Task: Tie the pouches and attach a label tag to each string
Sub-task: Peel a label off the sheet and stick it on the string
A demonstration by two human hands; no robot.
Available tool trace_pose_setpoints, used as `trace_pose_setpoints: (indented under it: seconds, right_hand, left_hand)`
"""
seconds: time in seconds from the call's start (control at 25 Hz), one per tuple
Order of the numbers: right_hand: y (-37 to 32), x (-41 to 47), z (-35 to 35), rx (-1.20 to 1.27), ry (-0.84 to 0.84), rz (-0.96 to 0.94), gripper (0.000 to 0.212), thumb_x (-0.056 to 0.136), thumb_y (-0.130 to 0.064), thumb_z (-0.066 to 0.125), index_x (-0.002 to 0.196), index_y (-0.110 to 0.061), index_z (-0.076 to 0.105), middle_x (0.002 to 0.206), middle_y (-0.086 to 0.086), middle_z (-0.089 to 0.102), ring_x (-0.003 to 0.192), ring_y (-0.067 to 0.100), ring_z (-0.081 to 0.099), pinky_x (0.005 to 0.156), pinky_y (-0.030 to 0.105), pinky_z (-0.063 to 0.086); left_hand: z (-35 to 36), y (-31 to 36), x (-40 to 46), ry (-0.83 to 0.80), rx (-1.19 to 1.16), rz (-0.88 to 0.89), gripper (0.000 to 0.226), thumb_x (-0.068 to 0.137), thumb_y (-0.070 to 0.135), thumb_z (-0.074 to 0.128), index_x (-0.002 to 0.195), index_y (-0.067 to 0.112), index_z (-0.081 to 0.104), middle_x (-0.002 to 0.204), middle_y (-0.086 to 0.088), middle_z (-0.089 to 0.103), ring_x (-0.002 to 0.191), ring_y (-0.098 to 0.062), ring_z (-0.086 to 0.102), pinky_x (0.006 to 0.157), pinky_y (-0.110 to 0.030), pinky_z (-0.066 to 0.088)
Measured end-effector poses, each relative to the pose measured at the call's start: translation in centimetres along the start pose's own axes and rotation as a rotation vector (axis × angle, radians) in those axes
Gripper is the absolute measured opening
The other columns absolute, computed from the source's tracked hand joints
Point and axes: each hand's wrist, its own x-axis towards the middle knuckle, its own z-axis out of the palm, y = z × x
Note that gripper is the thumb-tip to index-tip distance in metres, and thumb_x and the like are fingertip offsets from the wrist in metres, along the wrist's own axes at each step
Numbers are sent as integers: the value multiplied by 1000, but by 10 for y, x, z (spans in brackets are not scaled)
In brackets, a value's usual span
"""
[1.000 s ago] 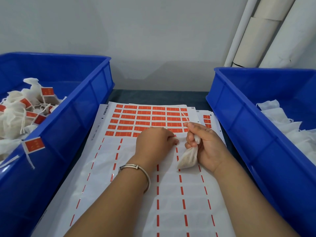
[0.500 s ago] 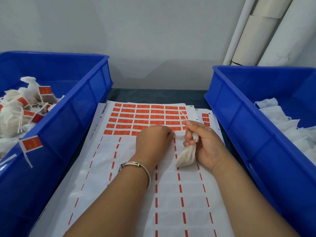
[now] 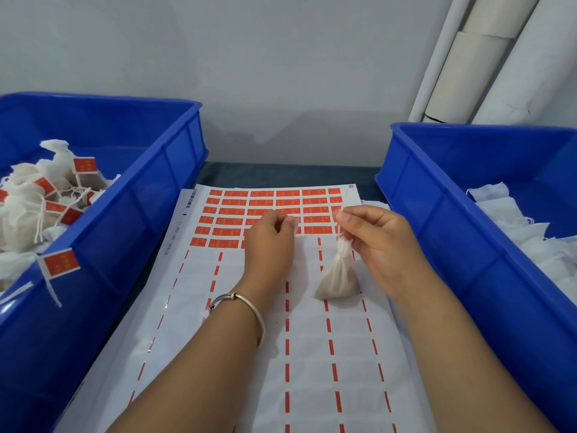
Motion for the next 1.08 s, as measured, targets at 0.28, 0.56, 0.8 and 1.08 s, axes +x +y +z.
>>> trace_pose_setpoints:
  seconds: [0.28, 0.56, 0.8, 1.08]
  right_hand:
    - [-12, -7, 8, -32, -86, -136, 4, 71, -29, 71, 71, -26, 75, 69, -1, 71, 62, 13, 67, 61, 19, 54]
    - [-7, -1, 1, -249, 108, -211, 9, 75, -25, 75, 71, -32, 71, 83, -10, 68, 73, 4, 63, 62, 12, 48]
    - [-8, 2, -7, -244, 171, -175, 8, 82, -29, 70, 77, -35, 70, 93, -15, 69, 86, -4, 63, 70, 10, 48]
    - [-9, 2, -6, -256, 200, -148, 7, 84, -28, 68, 81, -34, 70, 83, -18, 70, 79, -9, 63, 61, 3, 47]
  left_hand:
    - [-9, 20, -9, -148, -693, -272, 18, 95, 23, 52, 85, 18, 67, 71, 1, 72, 67, -16, 70, 58, -22, 54]
    - [-11, 37, -20, -409, -514, -141, 20, 96, 22, 49, 93, 13, 66, 82, -4, 73, 80, -20, 71, 79, -27, 56]
    - [-11, 47, -26, -480, -519, -154, 20, 97, 19, 45, 94, 12, 64, 73, -1, 73, 72, -16, 71, 82, -28, 54]
    - [-11, 46, -25, -477, -488, -147, 20, 96, 21, 48, 89, 17, 65, 77, 0, 73, 76, -18, 71, 71, -22, 54]
